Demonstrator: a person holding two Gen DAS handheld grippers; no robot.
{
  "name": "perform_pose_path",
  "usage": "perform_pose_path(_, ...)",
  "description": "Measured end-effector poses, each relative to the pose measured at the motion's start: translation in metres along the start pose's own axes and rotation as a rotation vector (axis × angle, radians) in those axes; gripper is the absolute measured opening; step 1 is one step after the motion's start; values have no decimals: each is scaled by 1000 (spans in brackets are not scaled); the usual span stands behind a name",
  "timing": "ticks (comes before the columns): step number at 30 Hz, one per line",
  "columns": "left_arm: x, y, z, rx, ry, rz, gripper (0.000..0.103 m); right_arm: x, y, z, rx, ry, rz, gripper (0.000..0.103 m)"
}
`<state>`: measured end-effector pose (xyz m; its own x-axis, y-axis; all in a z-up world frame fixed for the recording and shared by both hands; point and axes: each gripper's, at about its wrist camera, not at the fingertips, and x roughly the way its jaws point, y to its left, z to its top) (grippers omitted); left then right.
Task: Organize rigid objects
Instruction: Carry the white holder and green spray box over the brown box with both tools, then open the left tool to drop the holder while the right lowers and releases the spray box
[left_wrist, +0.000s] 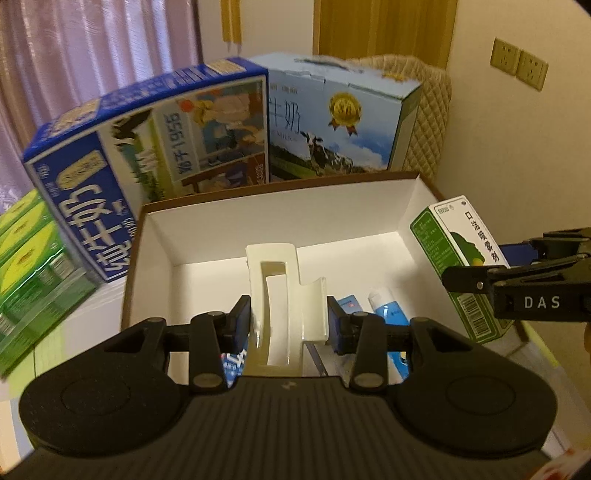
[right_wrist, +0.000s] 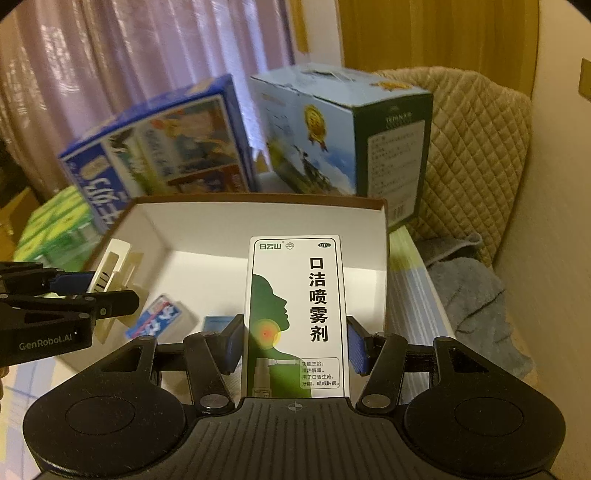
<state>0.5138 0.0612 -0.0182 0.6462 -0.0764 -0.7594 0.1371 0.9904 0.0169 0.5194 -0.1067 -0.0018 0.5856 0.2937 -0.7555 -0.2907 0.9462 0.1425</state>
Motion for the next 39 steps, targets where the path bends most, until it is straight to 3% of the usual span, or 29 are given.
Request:
perform_pose_path(16, 92, 9, 28, 53, 76, 3, 36, 62, -13, 18, -11, 47, -76, 52)
perform_pose_path(18, 96, 10, 30, 51, 58, 18, 42, 66, -14, 19, -7, 45, -80, 52)
perform_pose_path(21, 99, 11, 32, 64, 50, 27, 49, 69, -14, 21, -8, 43, -90, 52)
perform_pose_path(29, 92, 22, 28, 27, 71, 28, 49, 72, -19, 26, 29, 0, -109, 53)
perform_pose_path(33, 80, 27, 24, -1, 73, 21, 49, 62, -17, 26, 30, -24, -88, 67)
perform_pose_path(39, 61, 25, 19, -16, 79, 13, 49, 43, -7, 19, 0, -29, -60, 69)
